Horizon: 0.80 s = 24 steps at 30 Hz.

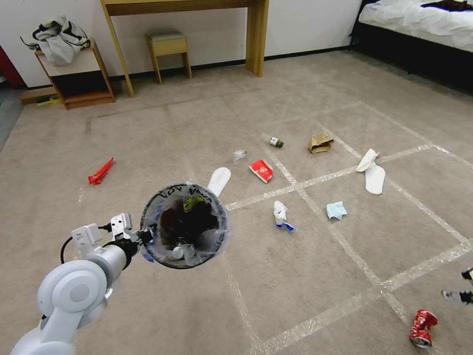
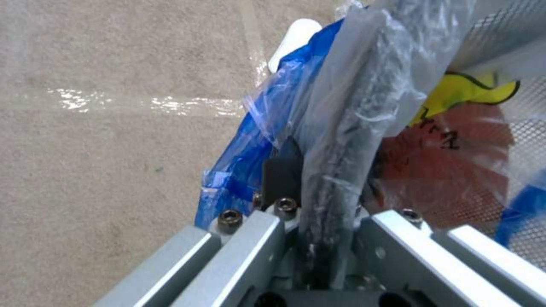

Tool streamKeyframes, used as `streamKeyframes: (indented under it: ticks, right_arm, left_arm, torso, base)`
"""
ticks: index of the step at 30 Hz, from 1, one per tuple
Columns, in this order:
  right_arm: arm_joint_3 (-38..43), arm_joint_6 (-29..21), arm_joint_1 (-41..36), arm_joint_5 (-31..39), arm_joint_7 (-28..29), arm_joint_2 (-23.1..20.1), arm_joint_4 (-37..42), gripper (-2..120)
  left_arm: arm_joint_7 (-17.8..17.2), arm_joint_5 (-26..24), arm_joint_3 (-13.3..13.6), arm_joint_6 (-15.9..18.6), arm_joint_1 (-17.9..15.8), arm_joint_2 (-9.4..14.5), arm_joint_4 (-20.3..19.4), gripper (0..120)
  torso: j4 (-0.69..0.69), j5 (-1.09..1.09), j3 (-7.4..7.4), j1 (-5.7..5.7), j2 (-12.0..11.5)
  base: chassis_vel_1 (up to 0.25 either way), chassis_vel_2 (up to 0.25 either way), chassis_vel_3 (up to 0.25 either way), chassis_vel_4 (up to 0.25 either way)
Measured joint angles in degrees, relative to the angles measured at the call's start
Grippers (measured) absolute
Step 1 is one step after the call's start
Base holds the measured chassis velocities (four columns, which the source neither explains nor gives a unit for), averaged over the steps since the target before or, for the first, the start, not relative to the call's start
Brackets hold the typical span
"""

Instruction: Pick up the trash bin and place the garbage on the floor into it.

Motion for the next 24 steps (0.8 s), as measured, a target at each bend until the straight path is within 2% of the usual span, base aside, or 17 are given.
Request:
streamKeyframes:
  ticks: [5,15,24]
  right_arm:
    - [-1.13,-0.67,2.21,2.04,3.06,2.27,-3.71,100]
    - [-4.35,0.02,6.43,-0.38,3.13,4.47,-10.81,100]
    - [-4.56,-0.90,7.16,-0.33,3.63,7.20,-8.70,100]
  left_arm:
    - [0.36,0.55,0.35,-0.07,-0.15,0.07,0.81,0]
    - [0.79,1.58,1.96,-0.17,-0.47,0.11,2.02,0]
    - [0.91,2.15,2.71,-0.31,-0.41,0.16,2.27,0]
  torso:
    - [0.03,-0.04,0.00,0.00,0.00]
    - [0.01,-0.04,0.01,0.00,0.00]
    - [0.02,-0.06,0.01,0.00,0.00]
  base:
    - [0.000,0.000,0.000,0.000]
    - [0.000,0.000,0.000,0.000]
    - [0.000,0.000,0.000,0.000]
